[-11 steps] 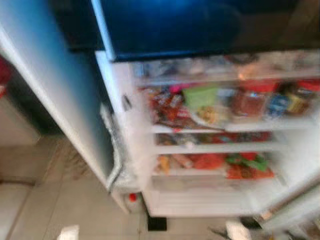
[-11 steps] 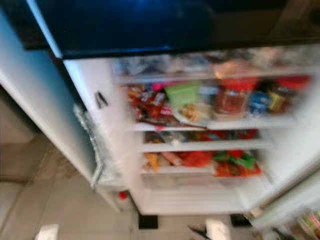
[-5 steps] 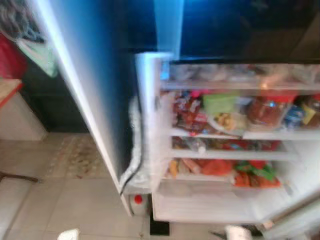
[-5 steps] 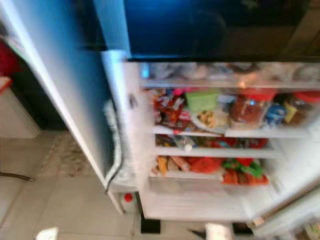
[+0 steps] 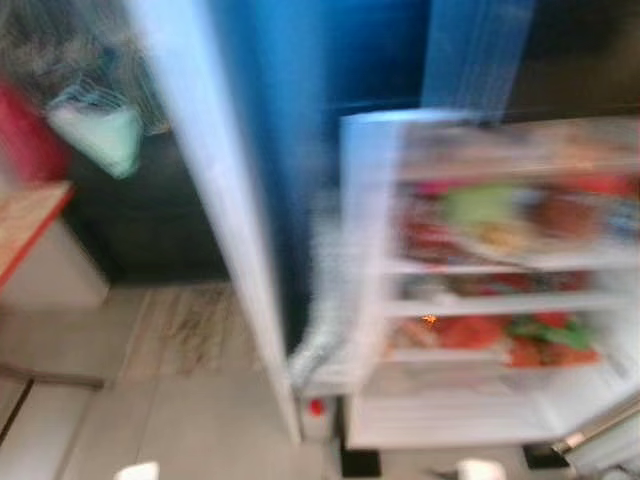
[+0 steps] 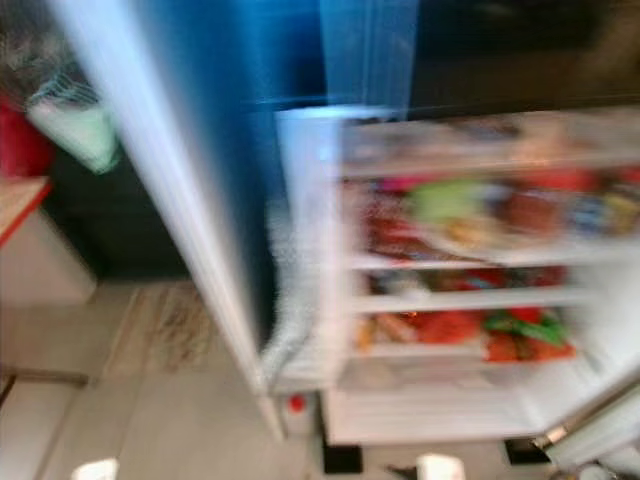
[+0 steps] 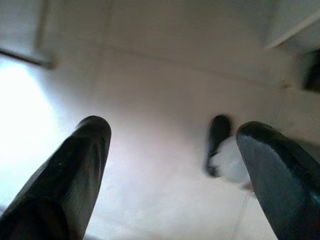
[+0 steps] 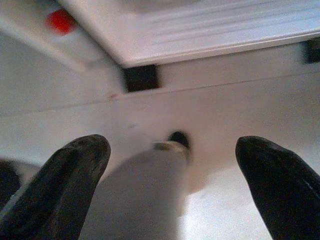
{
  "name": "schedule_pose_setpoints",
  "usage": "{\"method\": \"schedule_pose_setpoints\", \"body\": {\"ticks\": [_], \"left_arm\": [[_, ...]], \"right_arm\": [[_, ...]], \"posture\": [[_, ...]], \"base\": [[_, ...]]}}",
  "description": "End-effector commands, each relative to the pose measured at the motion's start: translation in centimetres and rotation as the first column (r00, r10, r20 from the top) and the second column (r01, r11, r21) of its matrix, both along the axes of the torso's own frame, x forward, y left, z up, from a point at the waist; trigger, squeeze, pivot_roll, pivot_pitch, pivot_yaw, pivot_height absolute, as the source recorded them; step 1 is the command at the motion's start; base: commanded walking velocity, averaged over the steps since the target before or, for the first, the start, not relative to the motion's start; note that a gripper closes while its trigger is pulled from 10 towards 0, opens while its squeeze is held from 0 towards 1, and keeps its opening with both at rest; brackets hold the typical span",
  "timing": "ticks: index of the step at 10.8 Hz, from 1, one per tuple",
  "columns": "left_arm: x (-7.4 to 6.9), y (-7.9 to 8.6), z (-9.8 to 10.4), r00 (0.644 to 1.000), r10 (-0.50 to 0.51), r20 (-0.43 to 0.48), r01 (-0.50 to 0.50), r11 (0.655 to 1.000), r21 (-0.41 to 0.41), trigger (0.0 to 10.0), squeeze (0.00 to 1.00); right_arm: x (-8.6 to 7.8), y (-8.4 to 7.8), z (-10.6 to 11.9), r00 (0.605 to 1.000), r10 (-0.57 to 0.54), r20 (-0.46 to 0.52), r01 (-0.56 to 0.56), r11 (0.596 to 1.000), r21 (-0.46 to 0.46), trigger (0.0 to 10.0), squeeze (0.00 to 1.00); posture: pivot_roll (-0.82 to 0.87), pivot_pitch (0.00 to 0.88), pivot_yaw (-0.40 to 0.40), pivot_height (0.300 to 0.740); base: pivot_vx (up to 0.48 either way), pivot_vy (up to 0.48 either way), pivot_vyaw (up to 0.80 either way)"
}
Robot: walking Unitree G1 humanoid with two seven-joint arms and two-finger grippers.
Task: Restocking fridge
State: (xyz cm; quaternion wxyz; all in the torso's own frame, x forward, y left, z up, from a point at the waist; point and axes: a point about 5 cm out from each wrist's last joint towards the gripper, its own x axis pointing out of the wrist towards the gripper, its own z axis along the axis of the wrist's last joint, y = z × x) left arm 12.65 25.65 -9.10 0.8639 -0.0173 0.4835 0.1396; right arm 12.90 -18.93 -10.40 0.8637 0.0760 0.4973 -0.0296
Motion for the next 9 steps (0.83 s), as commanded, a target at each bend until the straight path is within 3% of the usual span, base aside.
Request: {"method": "schedule_pose_setpoints", "body": {"ticks": [1,3,5,9], "left_arm": [[0.2,-0.2,0.0,1.000,-0.023,-0.005,0.023,1.000,-0.002,10.0,0.00],[0.2,-0.3,0.0,1.000,-0.027,-0.006,0.027,1.000,0.000,10.0,0.00],[0.2,0.0,0.0,0.999,-0.048,-0.010,0.048,0.999,0.014,10.0,0.00],[1.1,-0.1,0.3,1.000,-0.027,0.016,0.026,1.000,0.018,10.0,0.00]], "right_arm": [[-0.5,-0.5,-0.1,1.000,-0.008,-0.017,0.008,1.000,-0.013,10.0,0.00],[-0.6,-0.5,-0.1,1.000,-0.013,-0.020,0.012,1.000,-0.011,10.0,0.00],[-0.7,-0.4,-0.2,1.000,-0.021,-0.023,0.021,1.000,-0.007,10.0,0.00],[0.4,-0.3,0.1,1.000,0.015,-0.006,-0.015,1.000,-0.017,10.0,0.00]], "posture": [[-0.13,0.000,0.078,0.740],[-0.14,0.000,0.084,0.740],[-0.15,0.000,0.090,0.740],[-0.21,0.000,0.073,0.740]], "base": [[0.000,0.405,0.00],[0.000,0.386,0.00],[0.000,0.000,0.00],[0.000,0.000,-0.77]]}}
